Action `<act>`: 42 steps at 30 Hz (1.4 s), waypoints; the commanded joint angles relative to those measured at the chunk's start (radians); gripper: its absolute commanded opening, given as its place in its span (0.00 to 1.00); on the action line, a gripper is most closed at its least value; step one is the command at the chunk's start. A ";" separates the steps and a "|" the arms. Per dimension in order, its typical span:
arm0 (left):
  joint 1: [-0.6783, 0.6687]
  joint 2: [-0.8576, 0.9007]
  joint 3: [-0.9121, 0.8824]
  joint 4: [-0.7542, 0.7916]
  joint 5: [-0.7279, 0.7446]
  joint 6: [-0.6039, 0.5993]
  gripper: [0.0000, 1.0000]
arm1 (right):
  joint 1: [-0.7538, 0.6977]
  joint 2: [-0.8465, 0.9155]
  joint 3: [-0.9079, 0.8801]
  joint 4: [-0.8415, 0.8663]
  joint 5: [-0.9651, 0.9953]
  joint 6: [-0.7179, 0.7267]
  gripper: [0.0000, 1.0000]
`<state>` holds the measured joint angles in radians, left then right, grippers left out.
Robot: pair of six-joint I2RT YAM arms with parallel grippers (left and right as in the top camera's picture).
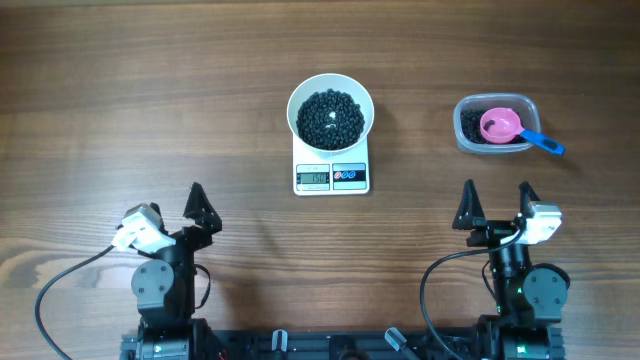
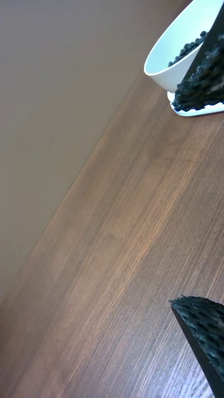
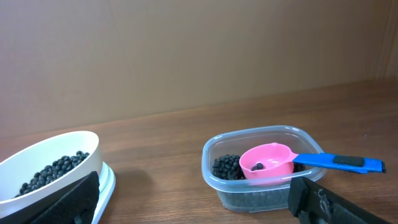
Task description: Scoop item into bowl and weigh 150g on scale
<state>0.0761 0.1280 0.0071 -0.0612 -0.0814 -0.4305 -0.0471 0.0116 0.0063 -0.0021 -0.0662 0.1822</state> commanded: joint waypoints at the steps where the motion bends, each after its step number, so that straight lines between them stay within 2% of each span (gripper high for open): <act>1: 0.005 0.005 -0.001 -0.003 -0.017 0.019 1.00 | 0.002 -0.008 -0.001 0.003 0.007 0.004 1.00; 9: 0.005 0.006 -0.001 -0.003 -0.017 0.019 1.00 | 0.002 -0.008 -0.001 0.003 0.007 0.004 1.00; 13: 0.005 -0.120 -0.001 -0.003 -0.017 0.019 1.00 | 0.002 -0.008 -0.001 0.003 0.007 0.004 1.00; 37: 0.002 -0.121 -0.001 0.000 -0.024 0.023 1.00 | 0.002 -0.008 -0.001 0.003 0.007 0.004 1.00; 40: 0.003 -0.121 -0.001 0.000 -0.032 0.057 1.00 | 0.002 -0.008 -0.001 0.003 0.007 0.004 1.00; 42: 0.002 -0.121 -0.001 0.000 -0.024 0.130 1.00 | 0.002 -0.008 -0.001 0.003 0.007 0.004 1.00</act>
<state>0.0757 0.0139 0.0074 -0.0605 -0.0895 -0.4015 -0.0471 0.0116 0.0063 -0.0021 -0.0662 0.1822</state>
